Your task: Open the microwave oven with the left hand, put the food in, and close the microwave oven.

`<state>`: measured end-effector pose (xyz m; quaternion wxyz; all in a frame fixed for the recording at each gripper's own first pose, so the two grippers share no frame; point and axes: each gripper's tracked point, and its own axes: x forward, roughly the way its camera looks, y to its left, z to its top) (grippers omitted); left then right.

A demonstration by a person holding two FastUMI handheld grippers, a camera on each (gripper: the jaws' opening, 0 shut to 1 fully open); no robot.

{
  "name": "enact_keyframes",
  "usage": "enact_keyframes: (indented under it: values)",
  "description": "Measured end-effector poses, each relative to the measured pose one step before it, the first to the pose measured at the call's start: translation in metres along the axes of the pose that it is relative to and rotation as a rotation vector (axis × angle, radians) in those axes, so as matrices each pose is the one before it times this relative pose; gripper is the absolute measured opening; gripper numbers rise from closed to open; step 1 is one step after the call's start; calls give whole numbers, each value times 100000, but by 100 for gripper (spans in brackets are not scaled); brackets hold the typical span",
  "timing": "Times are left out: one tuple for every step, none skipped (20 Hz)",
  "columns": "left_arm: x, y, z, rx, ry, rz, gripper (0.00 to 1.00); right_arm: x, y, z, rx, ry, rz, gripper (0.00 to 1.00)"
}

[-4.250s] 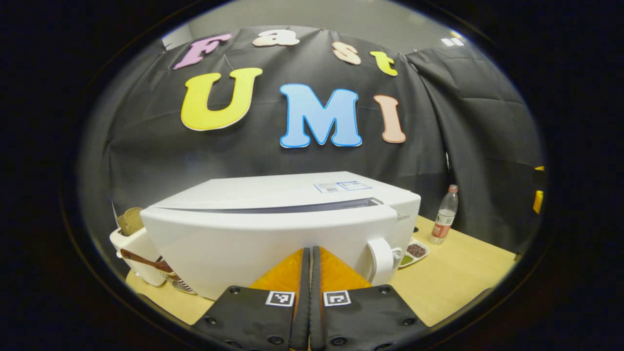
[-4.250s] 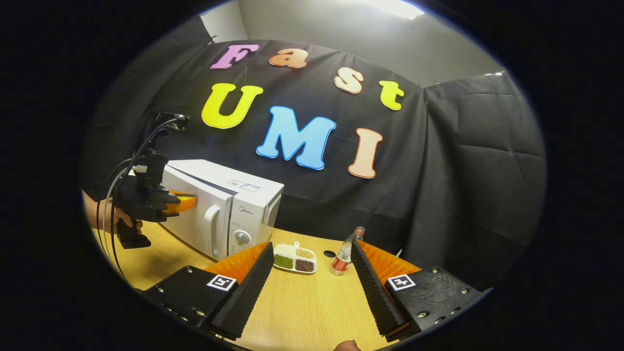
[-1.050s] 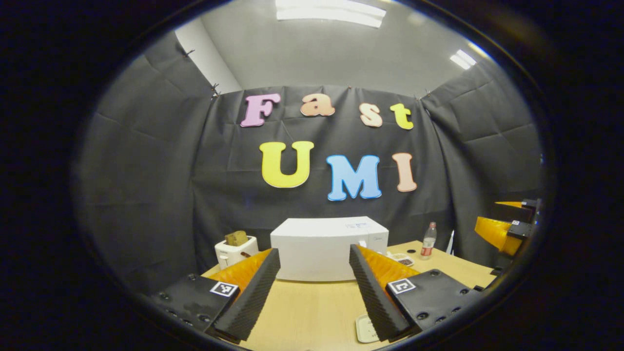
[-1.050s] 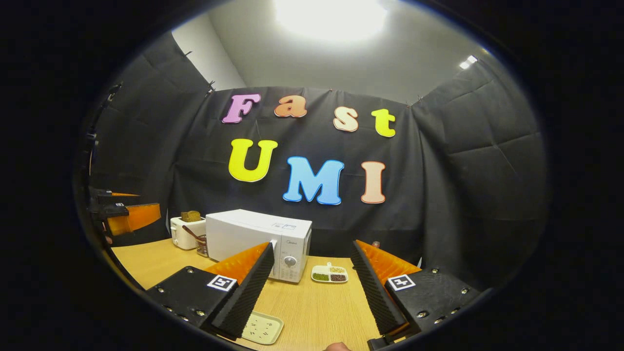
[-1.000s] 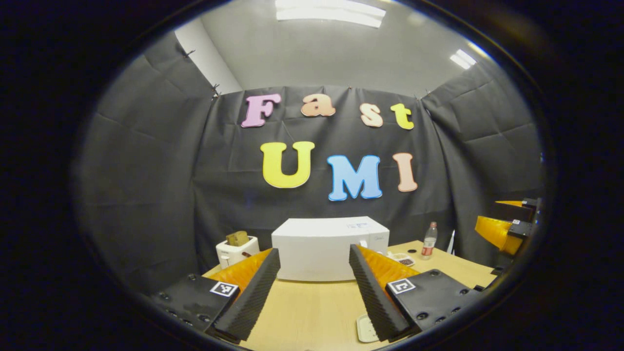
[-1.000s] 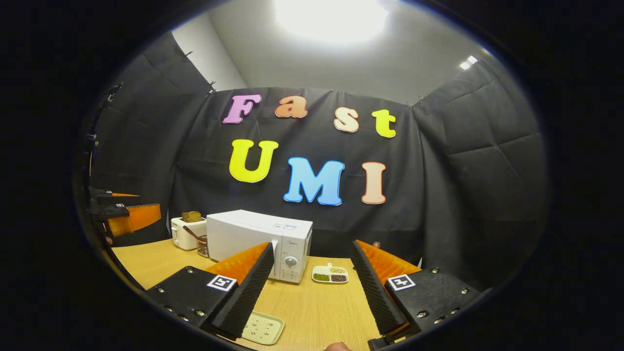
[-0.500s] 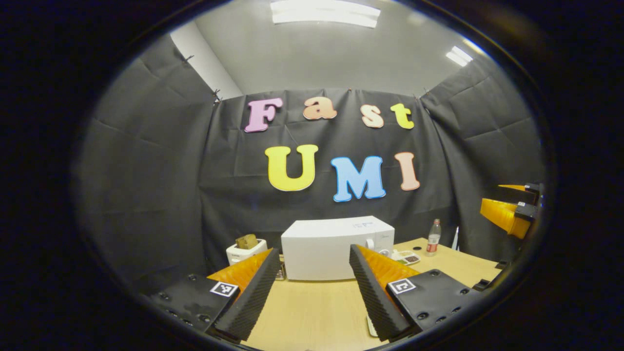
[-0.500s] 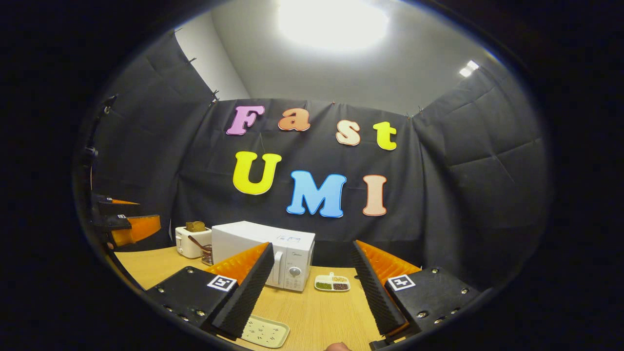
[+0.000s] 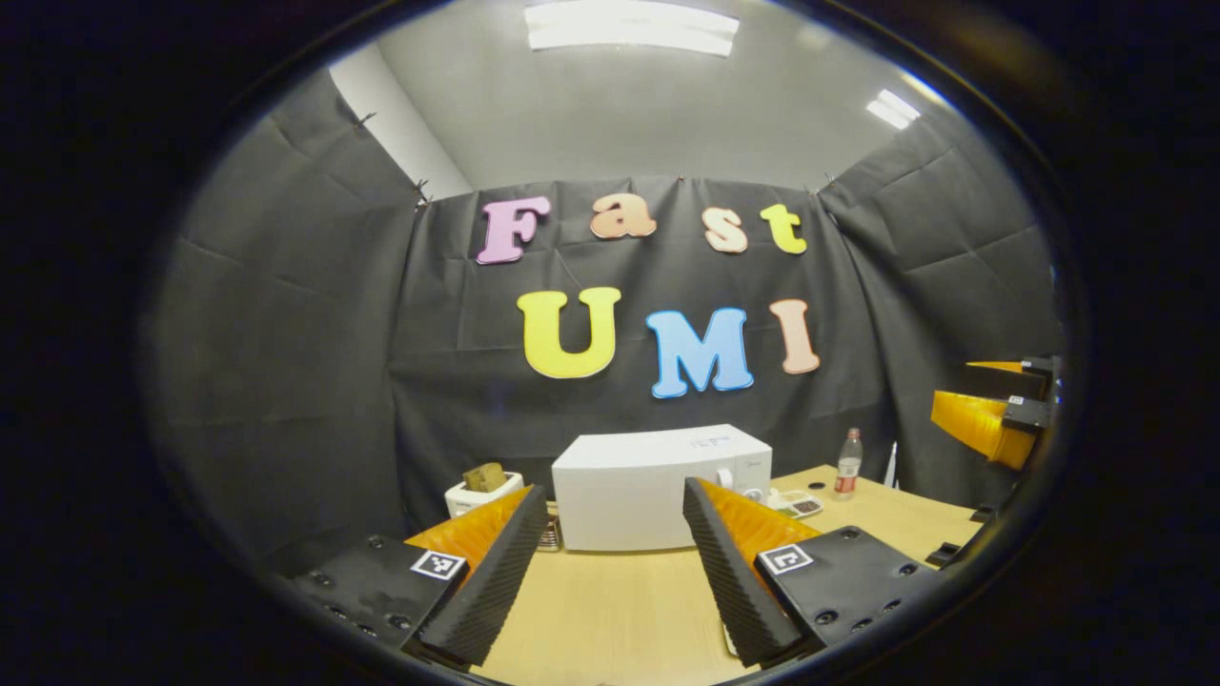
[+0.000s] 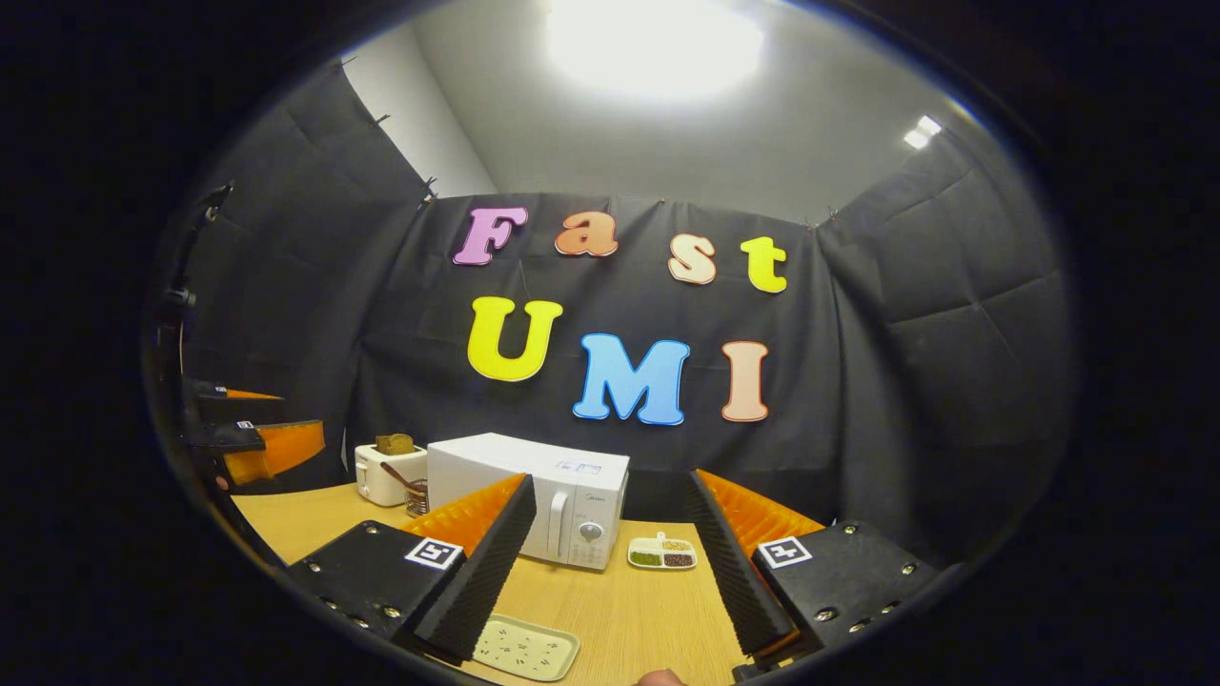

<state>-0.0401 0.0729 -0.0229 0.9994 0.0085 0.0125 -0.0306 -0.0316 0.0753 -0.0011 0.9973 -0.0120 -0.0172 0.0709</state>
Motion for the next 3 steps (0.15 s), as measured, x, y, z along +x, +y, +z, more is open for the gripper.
enact_keyframes:
  values:
    - [-1,-6,221,18,-386,-108,96,1,-70,244,404,-608,-364,96]
    - [-12,-75,190,151,-255,-230,97,-7,28,131,717,-347,-318,96]
    - [-126,159,223,334,-521,192,97,37,130,107,673,-100,-42,96]
